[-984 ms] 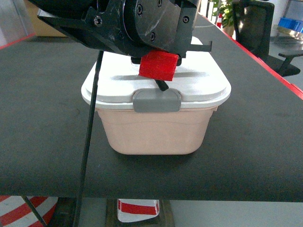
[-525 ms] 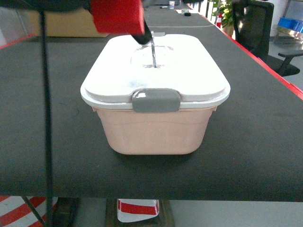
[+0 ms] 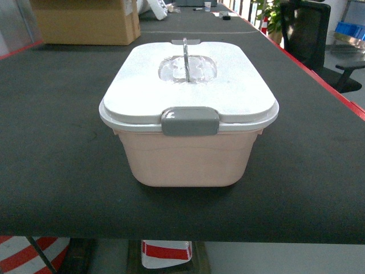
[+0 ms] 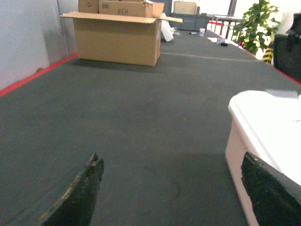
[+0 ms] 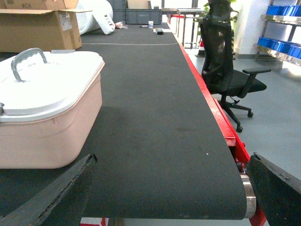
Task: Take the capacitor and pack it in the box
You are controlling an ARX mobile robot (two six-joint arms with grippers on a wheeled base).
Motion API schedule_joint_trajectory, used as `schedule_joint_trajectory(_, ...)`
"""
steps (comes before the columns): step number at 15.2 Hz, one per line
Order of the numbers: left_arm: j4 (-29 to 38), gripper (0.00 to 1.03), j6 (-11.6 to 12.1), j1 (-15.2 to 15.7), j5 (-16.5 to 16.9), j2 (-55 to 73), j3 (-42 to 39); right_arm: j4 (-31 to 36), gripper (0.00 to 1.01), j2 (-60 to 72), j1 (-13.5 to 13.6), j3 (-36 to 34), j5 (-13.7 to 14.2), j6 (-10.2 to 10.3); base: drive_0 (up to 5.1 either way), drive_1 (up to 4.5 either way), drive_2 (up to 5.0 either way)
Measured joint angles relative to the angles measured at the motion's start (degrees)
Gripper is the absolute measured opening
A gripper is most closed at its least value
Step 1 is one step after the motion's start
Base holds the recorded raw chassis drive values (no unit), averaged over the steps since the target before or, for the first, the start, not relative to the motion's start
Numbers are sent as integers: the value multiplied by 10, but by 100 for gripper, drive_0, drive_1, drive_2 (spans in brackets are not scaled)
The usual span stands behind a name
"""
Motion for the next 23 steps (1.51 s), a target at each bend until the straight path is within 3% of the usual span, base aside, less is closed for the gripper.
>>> schedule_joint_trajectory(1, 40, 76, 11, 19, 31, 2, -58, 0, 98, 0, 0, 0, 0, 0, 0, 0, 0)
schedule_joint_trajectory(2, 34, 47, 23, 12, 51, -60, -122, 0, 98, 0, 0, 0, 0, 0, 0, 0, 0)
schedule_joint_trajectory(5, 26, 10, 23, 12, 50, -131, -175, 0, 98, 0, 0, 0, 0, 0, 0, 0, 0)
schedule_joint_trajectory(6, 33, 2, 23, 13, 50, -135, -193, 0, 98, 0, 0, 0, 0, 0, 0, 0, 0)
schedule_joint_trajectory(17, -250, 2, 24, 13, 50, -476, -241, 0, 98, 0, 0, 0, 0, 0, 0, 0, 0)
schedule_joint_trajectory(23, -335, 2, 24, 13, 50, -566, -241, 0, 98, 0, 0, 0, 0, 0, 0, 0, 0)
